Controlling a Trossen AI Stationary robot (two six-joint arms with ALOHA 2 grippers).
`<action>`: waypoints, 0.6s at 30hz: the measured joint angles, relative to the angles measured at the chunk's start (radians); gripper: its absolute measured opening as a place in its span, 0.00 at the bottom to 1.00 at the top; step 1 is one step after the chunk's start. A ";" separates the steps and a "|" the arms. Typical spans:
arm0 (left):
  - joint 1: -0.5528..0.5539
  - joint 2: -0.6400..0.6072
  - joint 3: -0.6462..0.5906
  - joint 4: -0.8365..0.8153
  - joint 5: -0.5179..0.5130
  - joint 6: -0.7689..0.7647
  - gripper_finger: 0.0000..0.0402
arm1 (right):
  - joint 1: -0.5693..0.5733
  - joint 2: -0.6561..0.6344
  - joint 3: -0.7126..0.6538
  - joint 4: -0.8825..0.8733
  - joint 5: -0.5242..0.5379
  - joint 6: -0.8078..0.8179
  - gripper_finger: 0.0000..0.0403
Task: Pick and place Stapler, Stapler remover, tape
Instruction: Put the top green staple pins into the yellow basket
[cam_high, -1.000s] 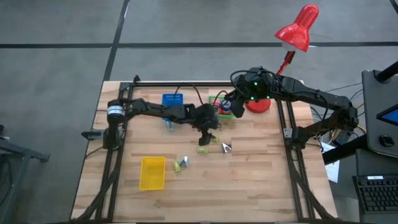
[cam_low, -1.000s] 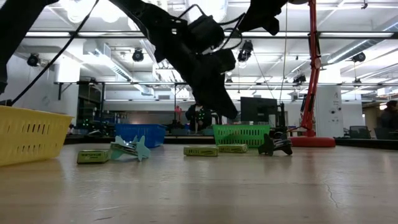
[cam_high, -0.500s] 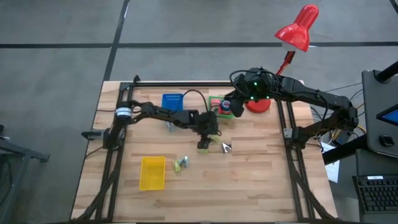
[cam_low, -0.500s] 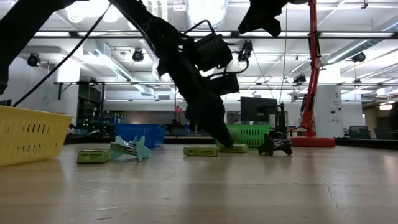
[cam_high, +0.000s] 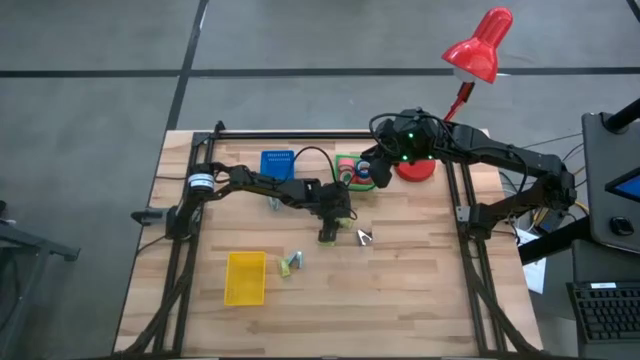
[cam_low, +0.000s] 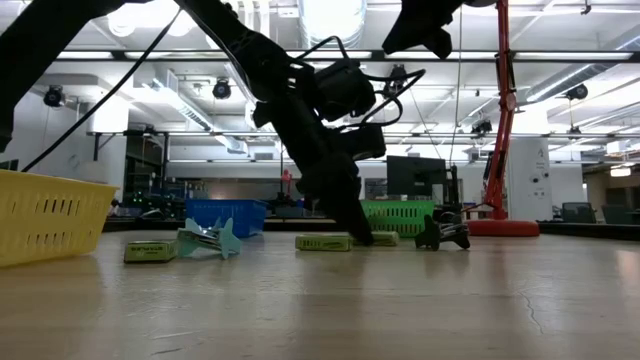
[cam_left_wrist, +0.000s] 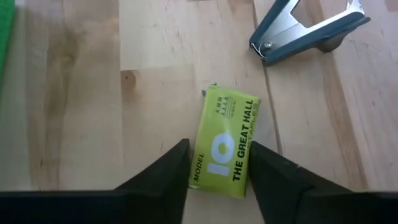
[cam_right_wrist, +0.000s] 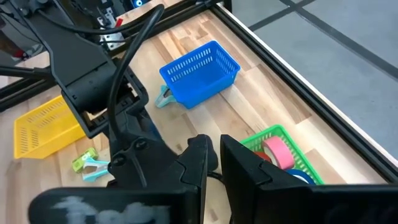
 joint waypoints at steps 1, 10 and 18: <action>0.000 0.000 0.000 0.000 0.000 -0.005 0.35 | 0.000 0.000 0.000 0.000 0.000 -0.002 0.11; -0.001 -0.026 -0.003 -0.036 0.002 -0.112 0.30 | 0.000 0.002 -0.010 -0.002 0.000 -0.010 0.11; -0.002 -0.148 -0.002 -0.170 0.001 -0.238 0.33 | -0.001 0.002 -0.011 0.000 0.000 -0.040 0.11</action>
